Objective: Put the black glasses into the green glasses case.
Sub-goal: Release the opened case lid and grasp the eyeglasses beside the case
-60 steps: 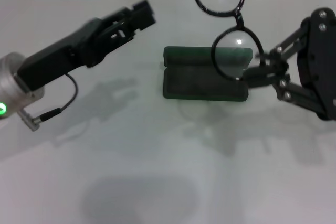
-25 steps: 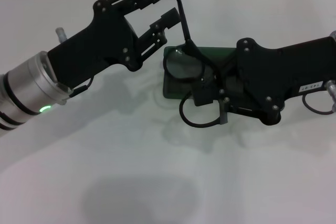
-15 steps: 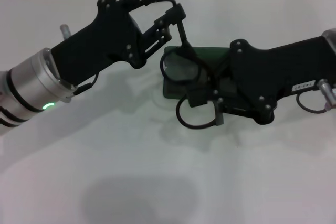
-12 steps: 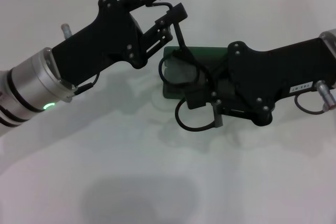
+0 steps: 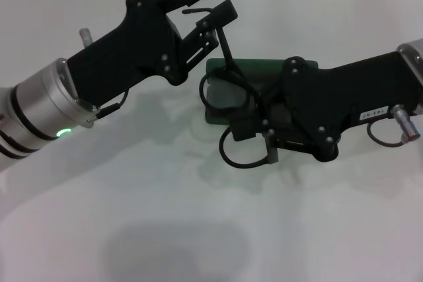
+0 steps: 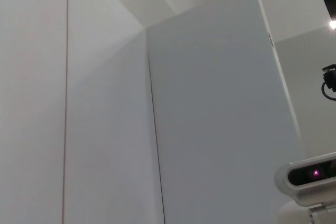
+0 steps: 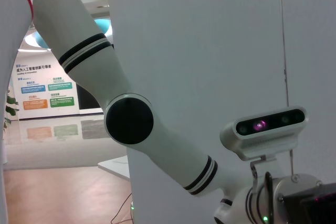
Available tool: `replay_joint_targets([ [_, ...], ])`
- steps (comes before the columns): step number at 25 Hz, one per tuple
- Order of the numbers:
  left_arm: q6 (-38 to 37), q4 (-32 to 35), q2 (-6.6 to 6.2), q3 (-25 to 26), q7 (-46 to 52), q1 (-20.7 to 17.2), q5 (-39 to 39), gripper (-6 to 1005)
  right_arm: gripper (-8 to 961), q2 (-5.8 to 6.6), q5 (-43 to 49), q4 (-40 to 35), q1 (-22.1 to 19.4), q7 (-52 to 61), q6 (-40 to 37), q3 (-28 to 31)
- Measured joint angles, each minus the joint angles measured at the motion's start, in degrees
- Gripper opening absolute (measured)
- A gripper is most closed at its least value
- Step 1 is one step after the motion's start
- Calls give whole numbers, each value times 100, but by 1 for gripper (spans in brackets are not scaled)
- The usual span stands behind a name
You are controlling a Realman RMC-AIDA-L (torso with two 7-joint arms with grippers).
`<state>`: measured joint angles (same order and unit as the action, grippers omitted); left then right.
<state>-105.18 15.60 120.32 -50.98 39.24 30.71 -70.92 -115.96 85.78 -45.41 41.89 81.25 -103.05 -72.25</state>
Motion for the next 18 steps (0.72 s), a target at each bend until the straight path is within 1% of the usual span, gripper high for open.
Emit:
replay_joint_targets([
  [6,3,-20,-4,0,-13,12,-48,355,27,2,-28,15,4,-3,-17,-50],
  [11,2,-22,-9,-72,-26,14,-57,146,27,4,-52,14,4,-16,-26,-52],
  [17,0,-23,-17,-237,-34,11,-41,56,28,0,-129,15,-15,-53,-53,-52],
  [18,-1,-23,-17,-240,-35,7,-39,56,28,0,-134,15,-20,-54,-55,-52],
])
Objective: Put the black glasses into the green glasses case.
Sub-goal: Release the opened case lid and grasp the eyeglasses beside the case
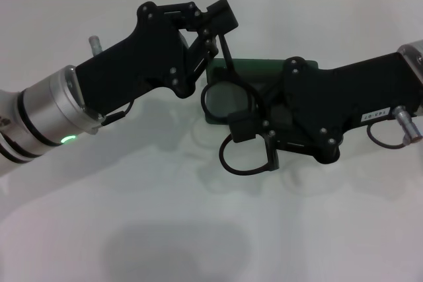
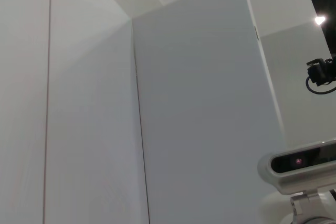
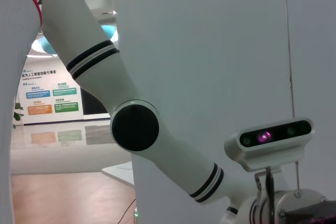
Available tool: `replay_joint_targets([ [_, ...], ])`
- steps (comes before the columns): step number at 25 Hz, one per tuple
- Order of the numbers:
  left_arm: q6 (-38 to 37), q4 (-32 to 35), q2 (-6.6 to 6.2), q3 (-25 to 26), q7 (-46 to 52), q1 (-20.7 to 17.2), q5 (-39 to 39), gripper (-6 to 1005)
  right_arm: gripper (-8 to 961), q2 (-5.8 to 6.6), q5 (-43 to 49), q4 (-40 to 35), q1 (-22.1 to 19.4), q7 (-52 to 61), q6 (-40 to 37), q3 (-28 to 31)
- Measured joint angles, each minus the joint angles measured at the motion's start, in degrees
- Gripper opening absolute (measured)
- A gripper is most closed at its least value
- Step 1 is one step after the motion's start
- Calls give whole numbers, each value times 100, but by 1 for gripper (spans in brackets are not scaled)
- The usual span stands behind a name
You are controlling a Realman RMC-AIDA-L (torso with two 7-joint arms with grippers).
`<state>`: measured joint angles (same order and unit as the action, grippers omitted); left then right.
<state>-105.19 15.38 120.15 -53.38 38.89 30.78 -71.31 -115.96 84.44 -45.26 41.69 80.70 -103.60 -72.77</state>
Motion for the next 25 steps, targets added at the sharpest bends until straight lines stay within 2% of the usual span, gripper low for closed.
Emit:
replay_joint_targets([
  [13,-1,0,5,20,42,-36,169,57,29,4,-52,9,-47,4,-15,-7],
  [19,4,1,-1,30,98,-51,303,56,192,7,-19,-12,-48,-62,-21,-19],
  [25,8,25,-8,42,102,-55,332,56,222,26,-8,-1,-86,-137,44,-39],
])
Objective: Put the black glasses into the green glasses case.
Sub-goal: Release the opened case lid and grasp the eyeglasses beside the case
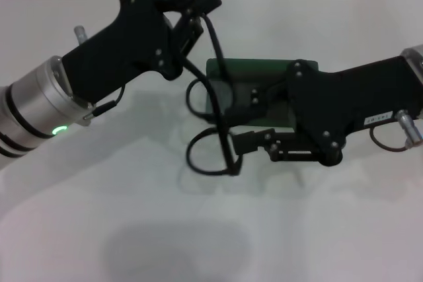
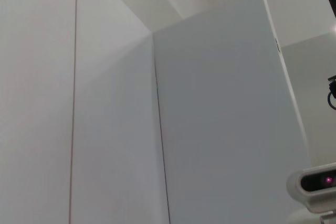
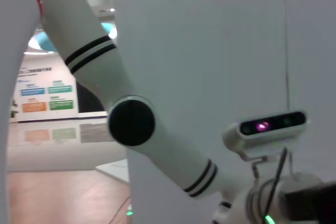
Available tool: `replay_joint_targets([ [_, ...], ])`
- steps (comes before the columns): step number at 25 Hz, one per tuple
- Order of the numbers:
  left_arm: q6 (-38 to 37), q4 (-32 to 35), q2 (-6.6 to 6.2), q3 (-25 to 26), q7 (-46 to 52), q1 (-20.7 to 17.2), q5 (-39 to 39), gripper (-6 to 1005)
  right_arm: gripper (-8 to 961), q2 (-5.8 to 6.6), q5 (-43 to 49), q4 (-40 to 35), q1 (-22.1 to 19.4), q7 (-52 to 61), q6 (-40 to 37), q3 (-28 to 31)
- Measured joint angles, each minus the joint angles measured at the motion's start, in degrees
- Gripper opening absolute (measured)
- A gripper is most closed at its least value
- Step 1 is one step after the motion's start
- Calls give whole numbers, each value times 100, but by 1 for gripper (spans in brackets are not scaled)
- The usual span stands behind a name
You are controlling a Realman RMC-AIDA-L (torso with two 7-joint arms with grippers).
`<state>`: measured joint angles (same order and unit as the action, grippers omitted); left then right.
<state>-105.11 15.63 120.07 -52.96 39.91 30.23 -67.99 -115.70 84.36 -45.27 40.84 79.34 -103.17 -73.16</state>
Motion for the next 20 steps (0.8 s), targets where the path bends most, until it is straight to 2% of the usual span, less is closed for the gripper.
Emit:
replay_joint_targets([
  [7,-147,189,-1,-2,-40,-15,423,56,254,-16,-492,130,-570,58,258,370],
  [11,-208,387,-1,-2,-40,-8,552,56,265,7,-839,624,-729,439,366,805],
  [15,-231,480,2,-1,-40,53,639,56,265,-2,-908,1284,-674,659,454,1176],
  [20,-450,561,27,-93,-50,115,968,56,265,-21,-971,1838,-447,935,619,1212],
])
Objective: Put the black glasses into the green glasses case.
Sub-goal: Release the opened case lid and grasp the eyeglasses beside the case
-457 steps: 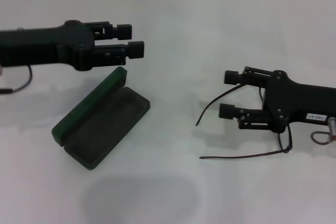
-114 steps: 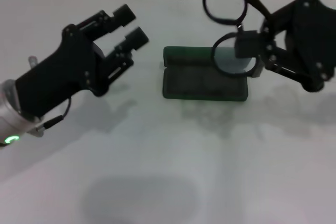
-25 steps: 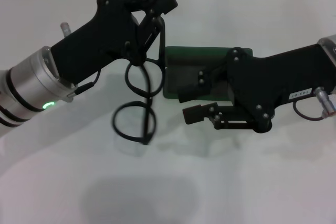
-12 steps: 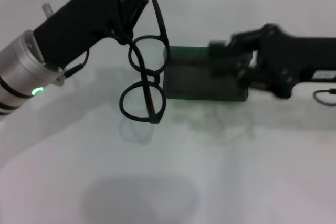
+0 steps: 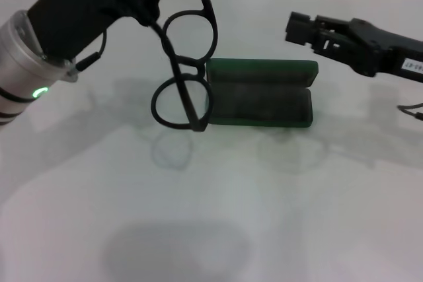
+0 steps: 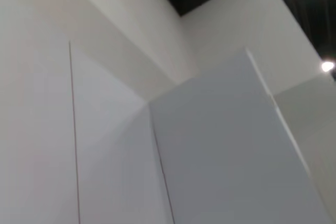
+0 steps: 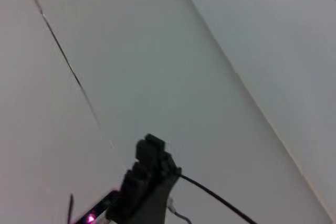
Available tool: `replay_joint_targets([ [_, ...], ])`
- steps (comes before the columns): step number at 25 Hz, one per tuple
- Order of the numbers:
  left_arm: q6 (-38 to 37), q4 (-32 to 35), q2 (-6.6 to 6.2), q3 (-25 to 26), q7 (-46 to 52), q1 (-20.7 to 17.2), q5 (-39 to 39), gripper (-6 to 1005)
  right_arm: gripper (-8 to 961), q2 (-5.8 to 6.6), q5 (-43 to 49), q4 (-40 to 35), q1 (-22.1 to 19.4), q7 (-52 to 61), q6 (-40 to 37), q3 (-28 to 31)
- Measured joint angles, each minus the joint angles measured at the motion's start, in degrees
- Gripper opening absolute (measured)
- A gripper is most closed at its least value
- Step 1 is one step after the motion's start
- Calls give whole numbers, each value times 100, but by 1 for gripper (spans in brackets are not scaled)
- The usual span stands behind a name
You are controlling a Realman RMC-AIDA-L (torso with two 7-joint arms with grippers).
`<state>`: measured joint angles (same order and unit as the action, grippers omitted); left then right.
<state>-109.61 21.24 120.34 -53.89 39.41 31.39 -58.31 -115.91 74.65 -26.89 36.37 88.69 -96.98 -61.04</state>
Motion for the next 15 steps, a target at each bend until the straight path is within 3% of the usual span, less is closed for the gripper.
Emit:
replay_joint_targets([
  [8,-50,264,9,-437,-100,25,413,55,266,-23,26,818,476,93,108,-67],
  [11,-52,277,-1,-810,-255,25,752,55,266,-29,13,882,534,152,43,-102],
  [15,-57,285,-5,-900,-346,24,843,55,266,-29,-102,896,568,390,-19,-252],
])
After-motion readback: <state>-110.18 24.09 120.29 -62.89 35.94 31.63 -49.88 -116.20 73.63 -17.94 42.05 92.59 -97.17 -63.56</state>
